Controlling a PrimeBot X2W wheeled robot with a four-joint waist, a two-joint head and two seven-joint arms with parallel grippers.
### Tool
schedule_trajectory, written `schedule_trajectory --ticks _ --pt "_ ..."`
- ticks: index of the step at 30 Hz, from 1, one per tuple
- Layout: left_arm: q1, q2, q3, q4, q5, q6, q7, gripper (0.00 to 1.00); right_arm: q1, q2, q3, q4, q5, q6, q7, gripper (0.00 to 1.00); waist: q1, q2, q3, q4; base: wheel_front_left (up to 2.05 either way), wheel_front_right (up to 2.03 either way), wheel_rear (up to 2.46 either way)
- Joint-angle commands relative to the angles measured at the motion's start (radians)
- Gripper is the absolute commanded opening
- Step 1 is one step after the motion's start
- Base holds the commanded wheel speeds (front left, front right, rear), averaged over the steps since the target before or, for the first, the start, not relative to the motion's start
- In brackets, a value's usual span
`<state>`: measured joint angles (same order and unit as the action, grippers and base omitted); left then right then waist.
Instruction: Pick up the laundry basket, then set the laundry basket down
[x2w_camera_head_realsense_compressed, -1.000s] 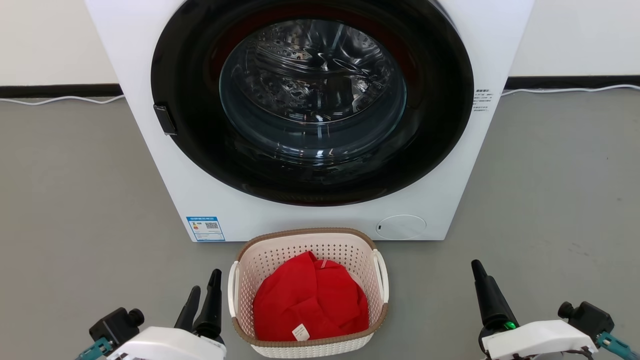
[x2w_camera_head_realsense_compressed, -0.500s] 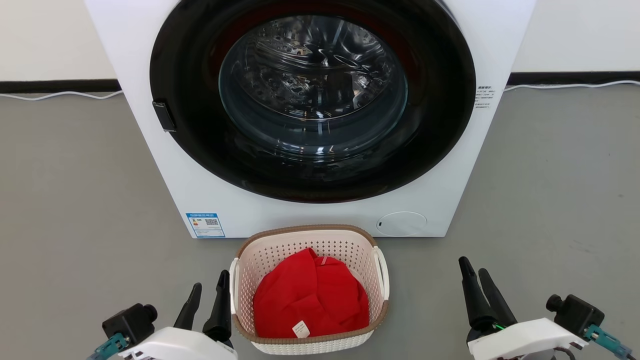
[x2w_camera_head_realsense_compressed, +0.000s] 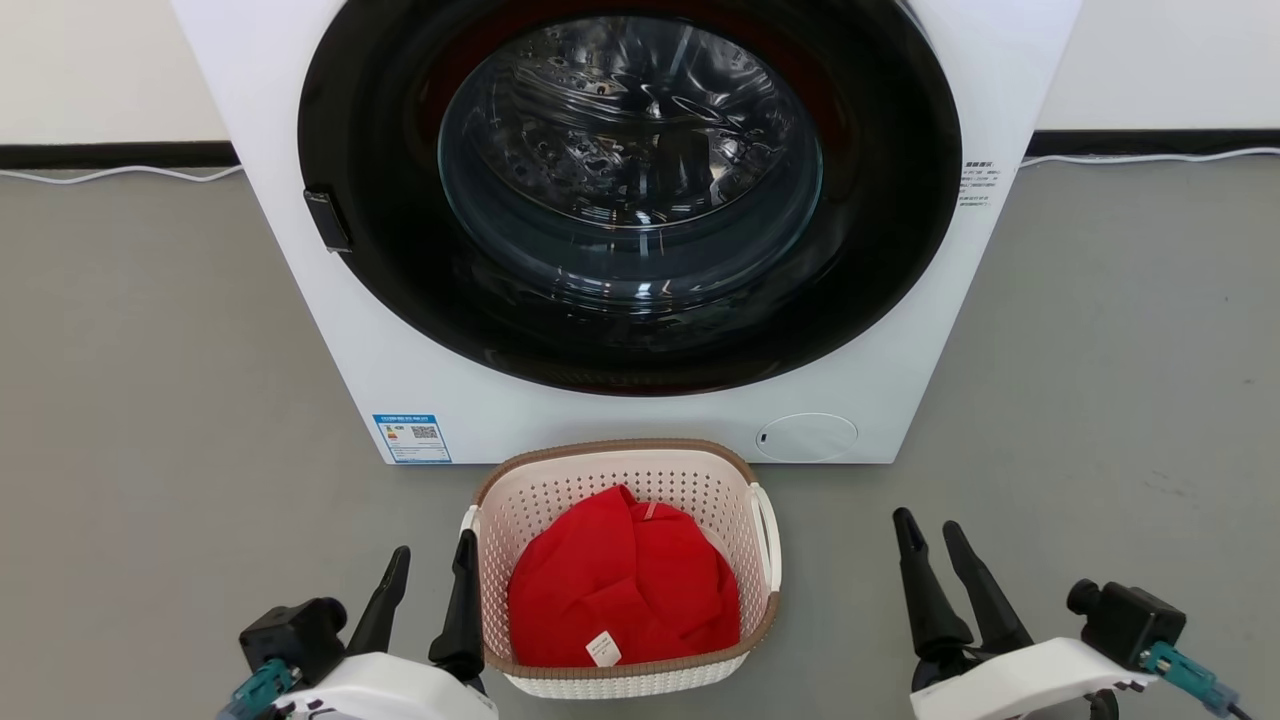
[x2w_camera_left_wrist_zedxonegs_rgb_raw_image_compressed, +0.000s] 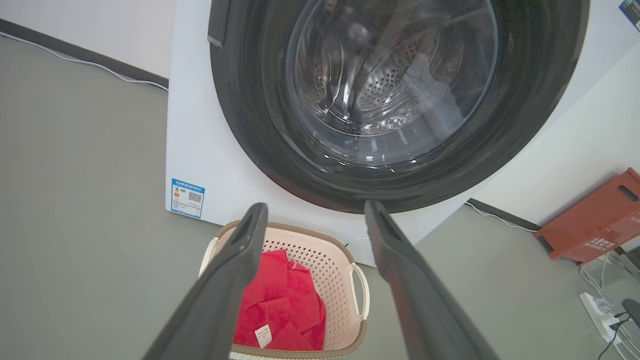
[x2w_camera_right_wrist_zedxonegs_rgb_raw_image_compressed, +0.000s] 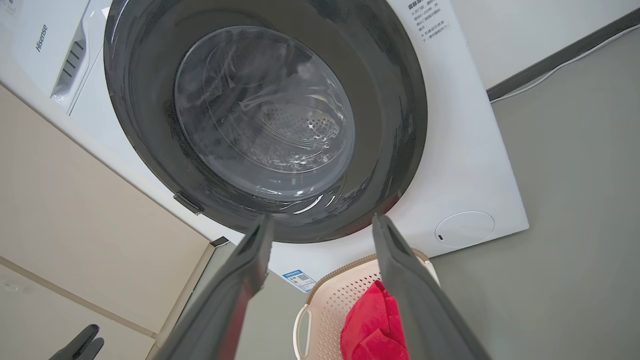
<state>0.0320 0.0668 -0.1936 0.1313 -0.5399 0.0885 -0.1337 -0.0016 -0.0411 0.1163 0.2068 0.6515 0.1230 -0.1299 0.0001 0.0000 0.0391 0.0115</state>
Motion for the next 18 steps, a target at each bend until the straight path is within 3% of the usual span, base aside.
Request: schedule_trajectory --ticks 1,18 --pt "-0.042 0.006 0.013 -0.035 0.037 0.012 -0.014 1.00 -0.038 -0.006 0.026 -0.035 -0.035 0.005 -0.018 1.00 0.0000 0.0000 0.002 0.000 0.00 0.00 0.00" --pt "-0.047 0.004 -0.010 -0.068 0.217 0.055 -0.061 1.00 -0.052 -0.007 0.063 -0.056 -0.213 0.006 -0.065 1.00 0.0000 0.0000 0.023 0.003 0.00 0.00 0.00"
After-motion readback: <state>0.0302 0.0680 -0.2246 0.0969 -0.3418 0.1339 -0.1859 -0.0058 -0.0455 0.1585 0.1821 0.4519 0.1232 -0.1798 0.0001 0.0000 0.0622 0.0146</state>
